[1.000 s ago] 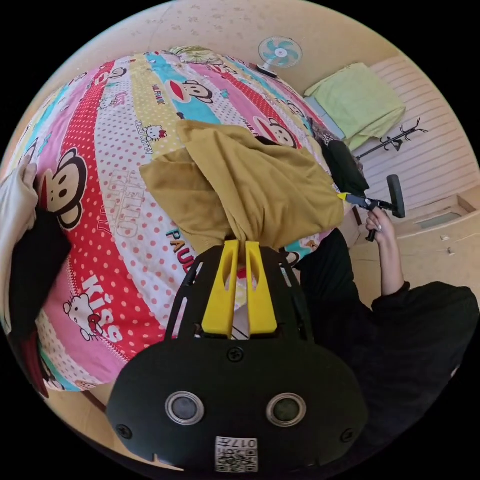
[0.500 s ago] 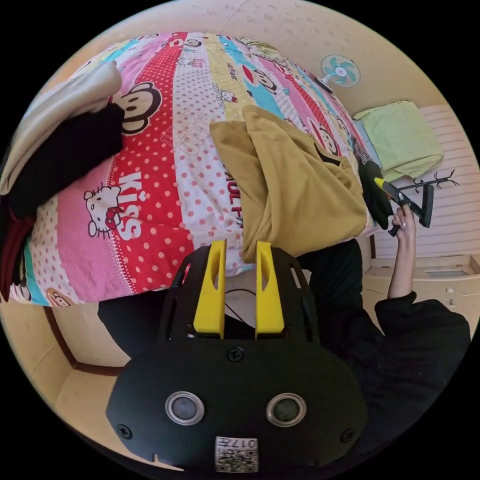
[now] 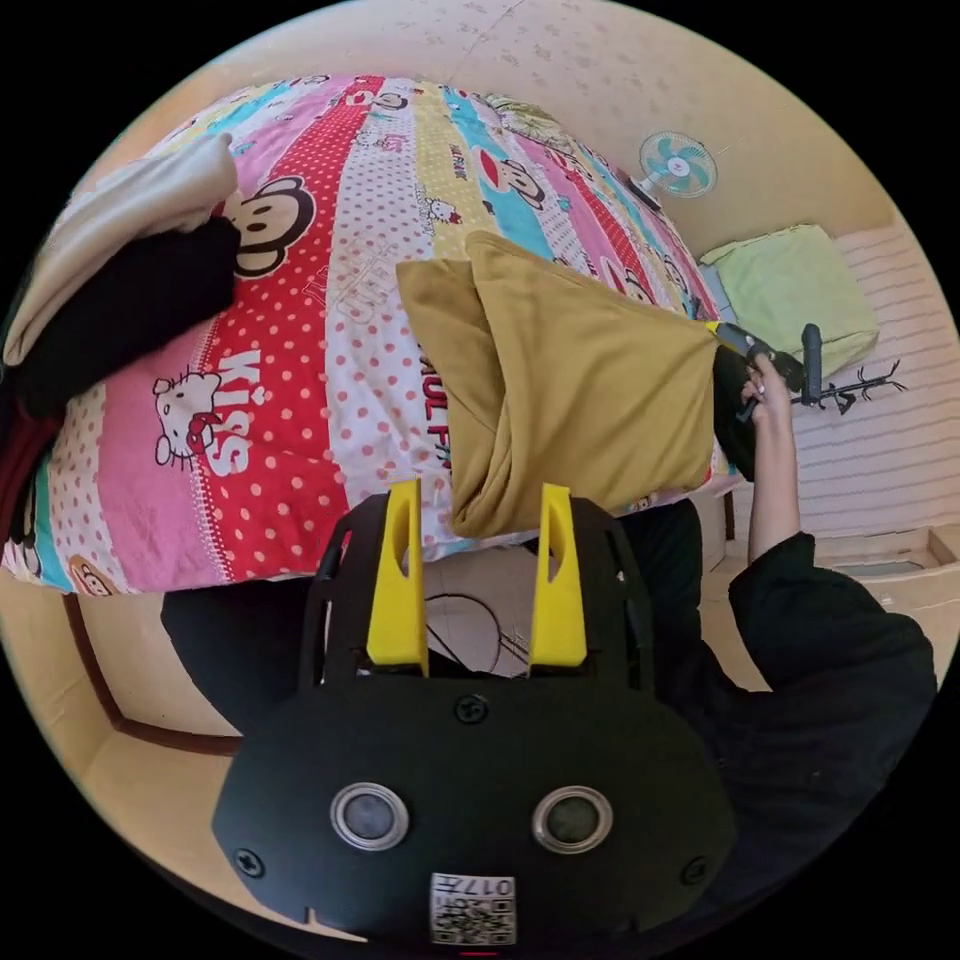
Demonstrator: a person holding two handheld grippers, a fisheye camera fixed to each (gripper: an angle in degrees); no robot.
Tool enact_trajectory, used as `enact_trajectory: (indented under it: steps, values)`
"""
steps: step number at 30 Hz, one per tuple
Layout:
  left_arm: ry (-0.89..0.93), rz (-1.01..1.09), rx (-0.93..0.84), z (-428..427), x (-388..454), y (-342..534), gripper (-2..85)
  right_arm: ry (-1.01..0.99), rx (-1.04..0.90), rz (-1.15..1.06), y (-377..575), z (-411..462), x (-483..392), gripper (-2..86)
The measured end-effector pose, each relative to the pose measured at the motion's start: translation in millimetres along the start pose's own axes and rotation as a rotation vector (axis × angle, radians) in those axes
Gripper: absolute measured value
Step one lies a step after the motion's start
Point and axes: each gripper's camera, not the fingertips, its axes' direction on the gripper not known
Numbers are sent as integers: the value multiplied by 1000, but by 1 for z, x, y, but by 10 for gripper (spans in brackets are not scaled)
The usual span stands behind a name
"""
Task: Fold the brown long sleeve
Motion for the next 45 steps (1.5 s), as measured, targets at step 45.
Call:
enact_trajectory:
  steps: [45]
  values:
    - [-438, 492, 128, 197, 296, 15, 113, -731, 21, 338, 255, -100, 146, 165]
